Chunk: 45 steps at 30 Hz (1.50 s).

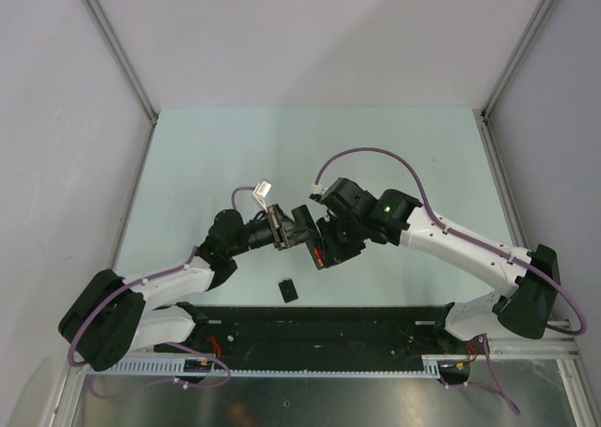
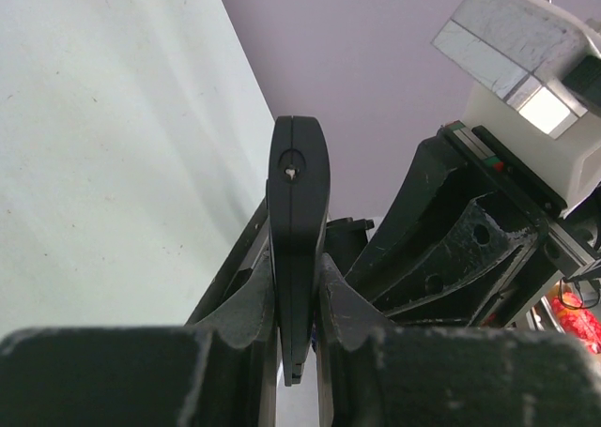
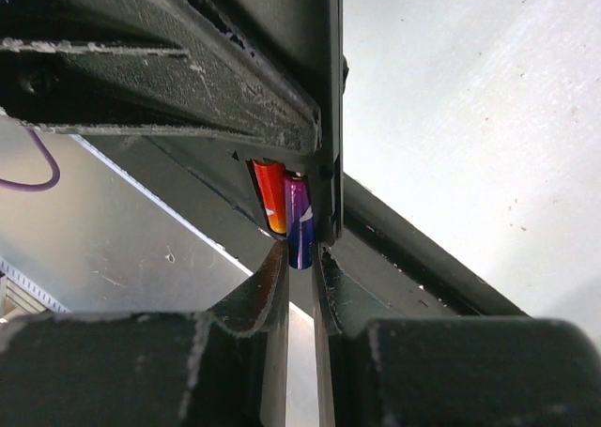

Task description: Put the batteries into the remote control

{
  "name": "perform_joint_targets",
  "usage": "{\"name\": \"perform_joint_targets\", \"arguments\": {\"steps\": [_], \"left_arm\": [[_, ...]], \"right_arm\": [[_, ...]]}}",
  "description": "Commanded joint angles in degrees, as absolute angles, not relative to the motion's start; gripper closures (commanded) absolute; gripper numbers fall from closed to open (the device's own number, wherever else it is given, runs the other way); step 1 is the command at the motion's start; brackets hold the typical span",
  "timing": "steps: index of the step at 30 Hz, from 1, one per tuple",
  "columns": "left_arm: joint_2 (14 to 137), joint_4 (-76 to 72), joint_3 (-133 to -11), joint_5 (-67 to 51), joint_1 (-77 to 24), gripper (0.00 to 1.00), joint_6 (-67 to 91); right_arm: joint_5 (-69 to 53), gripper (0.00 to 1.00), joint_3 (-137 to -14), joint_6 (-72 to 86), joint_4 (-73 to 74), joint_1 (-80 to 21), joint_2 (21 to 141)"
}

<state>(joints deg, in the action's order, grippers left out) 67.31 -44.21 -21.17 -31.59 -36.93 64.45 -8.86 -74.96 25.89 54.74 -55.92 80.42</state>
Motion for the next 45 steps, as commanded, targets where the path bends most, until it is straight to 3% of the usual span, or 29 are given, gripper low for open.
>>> {"name": "perform_joint_targets", "arguments": {"steps": [1,26,45], "left_arm": [[65.04,-46.85,-22.15,-33.49,-38.23,1.0,65.57],[64.07,-47.11,-22.94,-33.66,-40.08,1.0,69.16],[69.08,-49.31,-29.09,-33.49,-40.08,1.0,81.82]], "right_arm": [[-5.71,1.0,-77.69,25.75,53.61,-55.2,81.3],[-4.31,1.0,-78.57,26.72,51.94,-54.23,82.97],[-2.2,1.0,-86.21,24.08,63.28,-53.09,84.46]]}}
